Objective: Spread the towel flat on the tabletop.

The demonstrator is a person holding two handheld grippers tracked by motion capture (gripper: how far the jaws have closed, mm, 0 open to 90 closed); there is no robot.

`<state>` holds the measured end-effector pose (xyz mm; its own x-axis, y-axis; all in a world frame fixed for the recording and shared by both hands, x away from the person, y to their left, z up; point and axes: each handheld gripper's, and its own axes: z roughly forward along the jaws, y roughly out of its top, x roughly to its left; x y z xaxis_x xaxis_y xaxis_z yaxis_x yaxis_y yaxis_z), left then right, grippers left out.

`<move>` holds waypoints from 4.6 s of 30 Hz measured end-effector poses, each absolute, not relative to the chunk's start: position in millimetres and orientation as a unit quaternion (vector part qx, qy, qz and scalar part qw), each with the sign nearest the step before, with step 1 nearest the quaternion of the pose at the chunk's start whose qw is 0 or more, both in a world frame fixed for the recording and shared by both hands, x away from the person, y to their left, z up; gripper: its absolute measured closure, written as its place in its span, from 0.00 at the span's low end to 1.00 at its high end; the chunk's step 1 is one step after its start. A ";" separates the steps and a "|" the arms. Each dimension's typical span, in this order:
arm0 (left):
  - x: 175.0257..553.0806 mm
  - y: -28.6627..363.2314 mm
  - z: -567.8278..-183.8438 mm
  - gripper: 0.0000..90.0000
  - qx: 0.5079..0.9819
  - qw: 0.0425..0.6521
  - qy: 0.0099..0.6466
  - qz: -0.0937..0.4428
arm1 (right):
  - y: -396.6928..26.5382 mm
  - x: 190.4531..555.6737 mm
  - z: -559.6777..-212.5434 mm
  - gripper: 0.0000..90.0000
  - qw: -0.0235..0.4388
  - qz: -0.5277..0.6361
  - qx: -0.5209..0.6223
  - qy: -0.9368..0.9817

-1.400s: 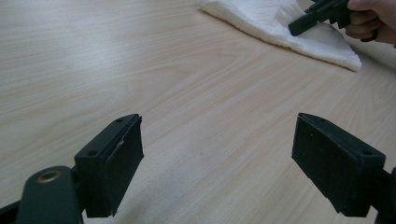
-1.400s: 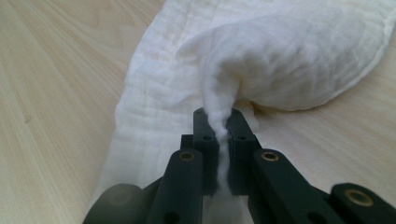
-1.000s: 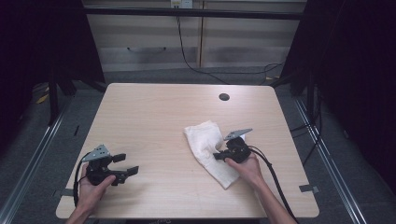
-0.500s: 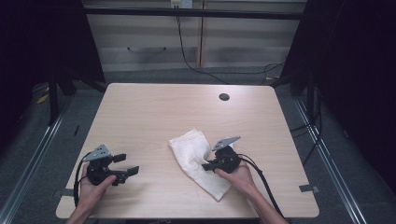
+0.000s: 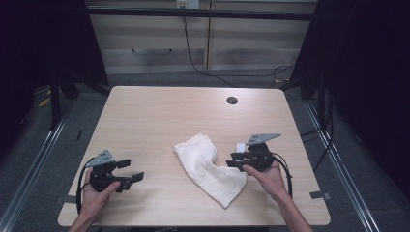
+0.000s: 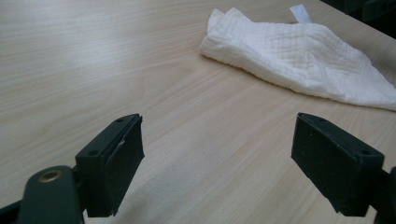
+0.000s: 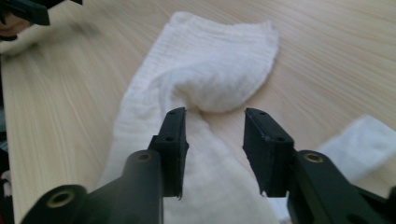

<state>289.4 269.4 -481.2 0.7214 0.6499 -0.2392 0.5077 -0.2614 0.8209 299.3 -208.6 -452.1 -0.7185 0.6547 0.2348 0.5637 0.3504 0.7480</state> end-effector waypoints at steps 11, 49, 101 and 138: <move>289.9 268.5 -481.6 0.19 0.794 0.482 0.364 0.073 | -245.8 284.8 -481.9 0.78 0.058 0.380 0.408 0.828; 290.0 267.7 -481.8 0.19 0.792 0.484 0.364 0.071 | -246.5 322.5 -381.8 0.98 0.134 0.476 0.380 0.781; 367.2 148.4 -495.8 0.99 0.851 0.430 0.303 -0.012 | -261.4 307.2 -404.0 0.98 0.106 0.506 0.387 0.764; 372.7 185.3 -472.4 0.72 0.837 0.444 0.319 0.012 | -248.8 299.0 -431.2 0.98 0.078 0.496 0.382 0.776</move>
